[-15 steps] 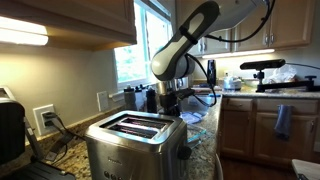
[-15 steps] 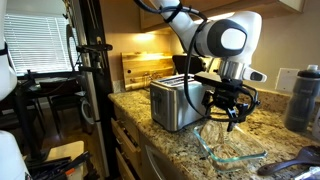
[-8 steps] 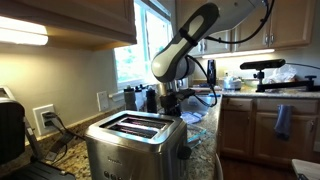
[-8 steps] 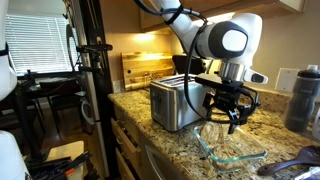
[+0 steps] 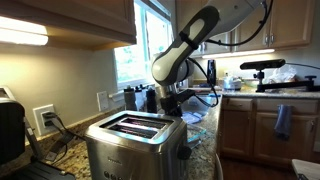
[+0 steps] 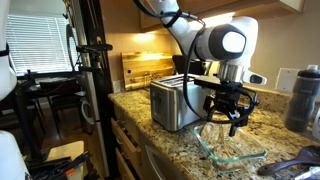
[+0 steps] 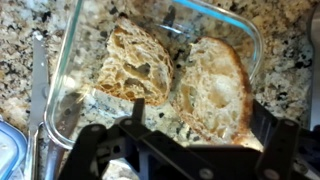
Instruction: Put a slice of bread in the toaster
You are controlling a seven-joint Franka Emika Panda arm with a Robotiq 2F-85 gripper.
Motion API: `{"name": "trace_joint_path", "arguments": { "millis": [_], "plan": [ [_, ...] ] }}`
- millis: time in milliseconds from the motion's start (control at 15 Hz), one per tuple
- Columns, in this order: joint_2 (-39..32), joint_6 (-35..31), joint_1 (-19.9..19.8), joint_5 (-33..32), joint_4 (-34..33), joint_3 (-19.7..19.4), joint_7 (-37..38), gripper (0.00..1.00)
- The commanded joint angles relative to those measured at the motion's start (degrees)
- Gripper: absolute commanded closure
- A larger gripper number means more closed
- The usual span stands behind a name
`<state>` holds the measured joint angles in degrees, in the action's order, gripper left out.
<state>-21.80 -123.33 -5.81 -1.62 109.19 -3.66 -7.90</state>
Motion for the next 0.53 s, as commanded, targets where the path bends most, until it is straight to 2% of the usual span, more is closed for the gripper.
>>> {"name": "trace_joint_path", "arguments": {
  "millis": [0, 467],
  "plan": [
    [0.2, 0.2, 1.1, -2.8, 0.5, -0.7, 3.1, 0.00],
    [0.2, 0.3, 1.2, -4.4, 0.4, -0.8, 4.4, 0.00]
  ]
}}
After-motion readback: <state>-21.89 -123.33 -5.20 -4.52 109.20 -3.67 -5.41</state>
